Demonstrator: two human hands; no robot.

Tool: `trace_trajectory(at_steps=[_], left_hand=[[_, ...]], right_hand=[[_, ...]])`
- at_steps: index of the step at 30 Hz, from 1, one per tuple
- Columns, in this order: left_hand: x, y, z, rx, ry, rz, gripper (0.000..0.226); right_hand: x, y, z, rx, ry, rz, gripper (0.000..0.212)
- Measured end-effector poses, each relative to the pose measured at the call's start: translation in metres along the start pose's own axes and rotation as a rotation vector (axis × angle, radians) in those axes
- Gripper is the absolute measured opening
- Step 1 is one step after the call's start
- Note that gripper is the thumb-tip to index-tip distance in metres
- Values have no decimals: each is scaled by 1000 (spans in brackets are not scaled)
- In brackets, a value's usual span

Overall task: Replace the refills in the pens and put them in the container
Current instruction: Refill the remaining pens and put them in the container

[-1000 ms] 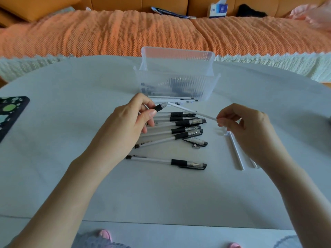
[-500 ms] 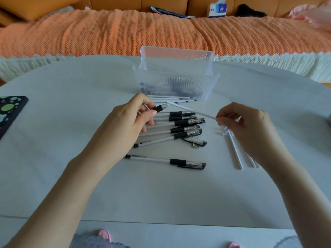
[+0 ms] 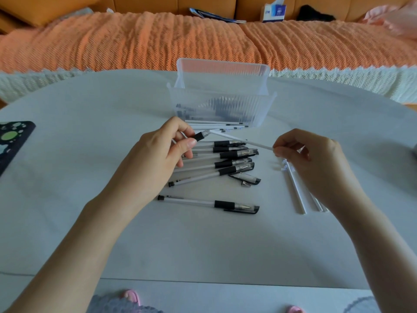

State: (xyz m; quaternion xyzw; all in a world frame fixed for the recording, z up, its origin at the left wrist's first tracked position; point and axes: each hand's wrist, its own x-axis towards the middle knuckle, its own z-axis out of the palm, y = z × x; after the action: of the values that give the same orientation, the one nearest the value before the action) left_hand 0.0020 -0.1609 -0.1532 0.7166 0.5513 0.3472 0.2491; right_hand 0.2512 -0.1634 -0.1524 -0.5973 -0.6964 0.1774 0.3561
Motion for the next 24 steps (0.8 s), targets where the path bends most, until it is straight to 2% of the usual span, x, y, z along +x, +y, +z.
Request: trace_trajectory(at_steps=[7,15,20,24], left_hand=[[-1,1,-1,30,-12,-9,5],[-3,1,-6,192,-49,13,7],[-8,9,6,146,-130,34,11],[-10,11,11,109,-158,76,15]], right_hand=[[1,3,1,-51,-12,-46,12],[4,13,3,-172,-15,-170,11],[-1,-5,11,-8,-84,-218,9],[-4,-16,15,199,-179,-112,22]])
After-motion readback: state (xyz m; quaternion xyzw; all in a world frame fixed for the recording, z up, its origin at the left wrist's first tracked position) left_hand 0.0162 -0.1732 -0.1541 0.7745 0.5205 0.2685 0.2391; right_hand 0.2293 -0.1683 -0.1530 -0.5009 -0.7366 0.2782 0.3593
